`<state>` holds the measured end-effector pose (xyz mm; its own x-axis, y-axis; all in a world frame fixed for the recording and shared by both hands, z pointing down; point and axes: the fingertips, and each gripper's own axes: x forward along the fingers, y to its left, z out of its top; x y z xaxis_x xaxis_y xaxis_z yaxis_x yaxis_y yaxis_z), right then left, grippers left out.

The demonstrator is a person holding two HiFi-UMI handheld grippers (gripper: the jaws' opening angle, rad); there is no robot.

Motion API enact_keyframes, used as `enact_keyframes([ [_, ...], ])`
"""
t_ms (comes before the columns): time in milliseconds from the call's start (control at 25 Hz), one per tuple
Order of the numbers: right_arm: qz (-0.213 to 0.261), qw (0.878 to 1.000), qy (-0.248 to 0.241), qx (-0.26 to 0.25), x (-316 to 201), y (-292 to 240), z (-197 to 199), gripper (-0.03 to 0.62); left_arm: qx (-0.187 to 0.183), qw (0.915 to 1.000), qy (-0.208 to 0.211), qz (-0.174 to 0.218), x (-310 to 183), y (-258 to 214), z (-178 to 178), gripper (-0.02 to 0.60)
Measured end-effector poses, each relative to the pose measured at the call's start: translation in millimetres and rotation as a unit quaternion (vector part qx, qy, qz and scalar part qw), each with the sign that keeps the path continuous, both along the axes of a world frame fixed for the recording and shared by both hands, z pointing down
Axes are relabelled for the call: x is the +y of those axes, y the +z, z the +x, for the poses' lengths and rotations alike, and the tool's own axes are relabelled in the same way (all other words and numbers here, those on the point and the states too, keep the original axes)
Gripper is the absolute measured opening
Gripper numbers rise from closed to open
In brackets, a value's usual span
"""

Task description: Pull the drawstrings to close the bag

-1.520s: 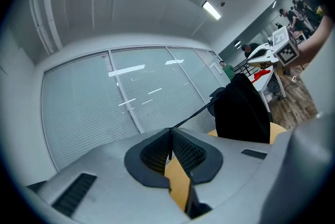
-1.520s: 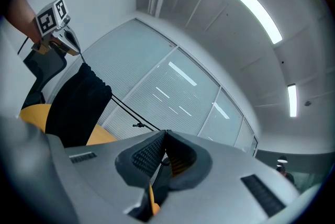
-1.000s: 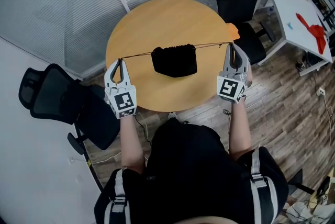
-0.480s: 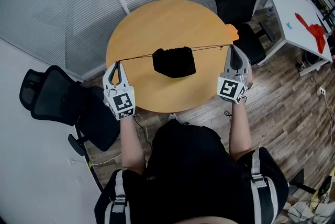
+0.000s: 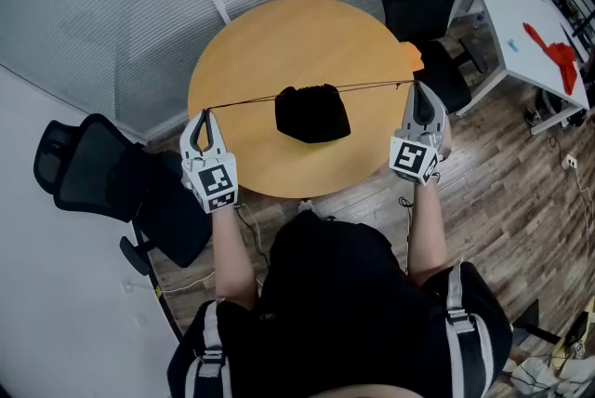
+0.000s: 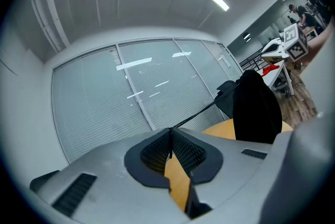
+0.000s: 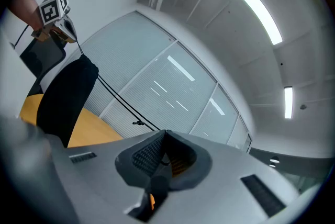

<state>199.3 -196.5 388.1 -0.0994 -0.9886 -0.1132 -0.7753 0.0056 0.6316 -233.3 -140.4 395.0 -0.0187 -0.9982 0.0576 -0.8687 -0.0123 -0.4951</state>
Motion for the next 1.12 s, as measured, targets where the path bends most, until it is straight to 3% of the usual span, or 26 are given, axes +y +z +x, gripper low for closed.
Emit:
enact_keyframes([
  [880, -0.019, 1.0, 0.02, 0.007, -2.7, 17.7, 10.6, 0.06, 0.035, 0.9989, -0.021, -0.025, 2.9, 19.3, -17.9, 0.023],
  [1120, -0.026, 0.999, 0.025, 0.003, -5.6, 22.6, 15.6, 0.06, 0.026, 0.9992, -0.022, -0.022, 3.5, 18.4, -14.9, 0.023],
])
